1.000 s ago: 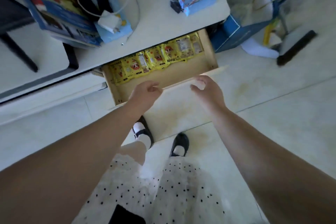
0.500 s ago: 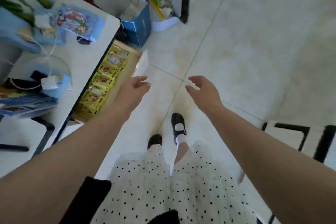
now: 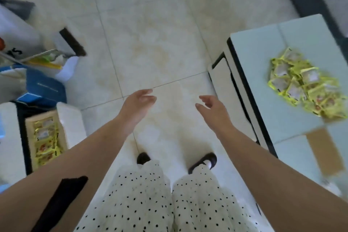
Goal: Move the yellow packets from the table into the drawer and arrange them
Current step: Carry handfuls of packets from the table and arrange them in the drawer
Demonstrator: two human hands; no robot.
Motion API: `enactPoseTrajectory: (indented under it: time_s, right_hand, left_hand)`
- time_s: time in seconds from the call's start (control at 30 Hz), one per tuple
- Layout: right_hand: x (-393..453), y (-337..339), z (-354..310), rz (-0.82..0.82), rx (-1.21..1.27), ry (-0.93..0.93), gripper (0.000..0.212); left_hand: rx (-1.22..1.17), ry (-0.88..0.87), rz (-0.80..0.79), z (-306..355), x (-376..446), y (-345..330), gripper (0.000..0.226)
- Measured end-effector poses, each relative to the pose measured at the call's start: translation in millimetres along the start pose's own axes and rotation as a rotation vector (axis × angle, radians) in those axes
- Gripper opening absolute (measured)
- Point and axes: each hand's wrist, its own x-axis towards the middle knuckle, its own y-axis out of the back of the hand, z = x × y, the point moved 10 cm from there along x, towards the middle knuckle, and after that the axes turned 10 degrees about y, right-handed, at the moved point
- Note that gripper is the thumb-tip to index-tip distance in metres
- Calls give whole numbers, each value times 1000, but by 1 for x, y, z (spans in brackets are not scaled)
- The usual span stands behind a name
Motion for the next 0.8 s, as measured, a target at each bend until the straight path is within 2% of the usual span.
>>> enactPoseTrajectory:
  time_s: [0.2, 0.37, 0.57, 0.8]
  right_hand:
    - [-16, 155, 107, 266, 162, -169, 32]
    - [-31, 252, 187, 369, 222, -291, 35]
    - [-30, 333, 240, 449, 317, -367, 35]
    - [9, 375, 270, 519, 341, -439, 35]
  left_hand:
    - [261, -86, -181, 63, -3, -190, 53]
    - [374, -88, -292, 84, -3, -327, 39]
    - [429, -54, -342, 114, -2, -427, 45]
    - [455, 10, -344, 153, 42, -492, 37]
